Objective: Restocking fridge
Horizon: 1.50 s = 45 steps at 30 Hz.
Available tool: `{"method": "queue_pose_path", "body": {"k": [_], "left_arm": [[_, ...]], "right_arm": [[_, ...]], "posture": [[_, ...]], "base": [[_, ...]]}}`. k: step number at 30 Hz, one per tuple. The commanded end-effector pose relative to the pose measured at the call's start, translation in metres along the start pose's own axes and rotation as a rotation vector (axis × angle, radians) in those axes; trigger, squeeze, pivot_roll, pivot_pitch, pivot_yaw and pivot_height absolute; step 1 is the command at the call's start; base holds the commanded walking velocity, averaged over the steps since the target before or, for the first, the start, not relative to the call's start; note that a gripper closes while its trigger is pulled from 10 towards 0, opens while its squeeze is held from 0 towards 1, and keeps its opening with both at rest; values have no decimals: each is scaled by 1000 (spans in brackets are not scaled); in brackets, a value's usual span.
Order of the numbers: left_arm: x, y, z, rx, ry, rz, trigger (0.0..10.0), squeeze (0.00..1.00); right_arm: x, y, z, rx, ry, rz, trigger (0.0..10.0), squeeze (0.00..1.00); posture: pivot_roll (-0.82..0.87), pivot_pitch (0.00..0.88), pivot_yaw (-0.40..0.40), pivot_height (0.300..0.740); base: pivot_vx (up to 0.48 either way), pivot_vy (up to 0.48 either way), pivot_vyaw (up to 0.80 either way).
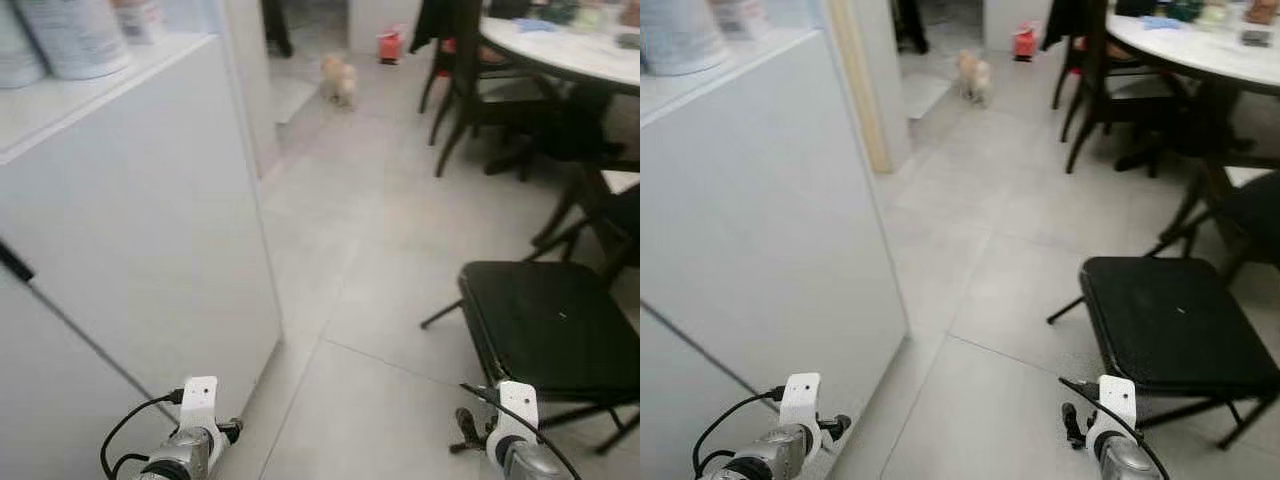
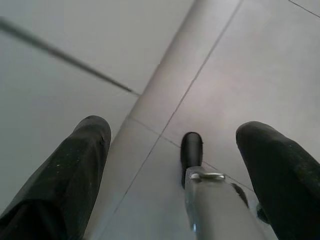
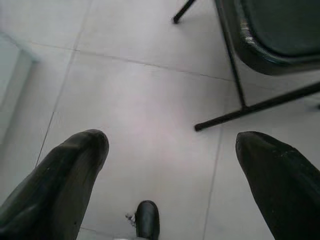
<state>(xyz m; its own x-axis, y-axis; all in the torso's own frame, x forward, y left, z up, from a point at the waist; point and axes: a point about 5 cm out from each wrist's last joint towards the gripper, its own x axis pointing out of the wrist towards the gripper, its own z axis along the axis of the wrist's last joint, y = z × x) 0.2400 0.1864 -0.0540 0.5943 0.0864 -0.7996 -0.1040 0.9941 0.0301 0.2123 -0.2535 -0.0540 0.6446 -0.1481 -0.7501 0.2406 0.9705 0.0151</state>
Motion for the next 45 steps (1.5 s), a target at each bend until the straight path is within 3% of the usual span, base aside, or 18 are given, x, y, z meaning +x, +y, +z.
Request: {"method": "queue_pose_path", "body": {"k": [1,45], "left_arm": [[0,3,-3,-2,21,5,10000,0],[0,-13,-7,-42,29,-19,10000,0]], "right_arm": [[0,0,-3,8,17,-8,10000,0],[-2,-14,0,-46,28,-18,10000,0]], "posture": [[-146,0,52,740],[-195,0,-33,740]], "base": [[0,0,800],[0,0,800]]}}
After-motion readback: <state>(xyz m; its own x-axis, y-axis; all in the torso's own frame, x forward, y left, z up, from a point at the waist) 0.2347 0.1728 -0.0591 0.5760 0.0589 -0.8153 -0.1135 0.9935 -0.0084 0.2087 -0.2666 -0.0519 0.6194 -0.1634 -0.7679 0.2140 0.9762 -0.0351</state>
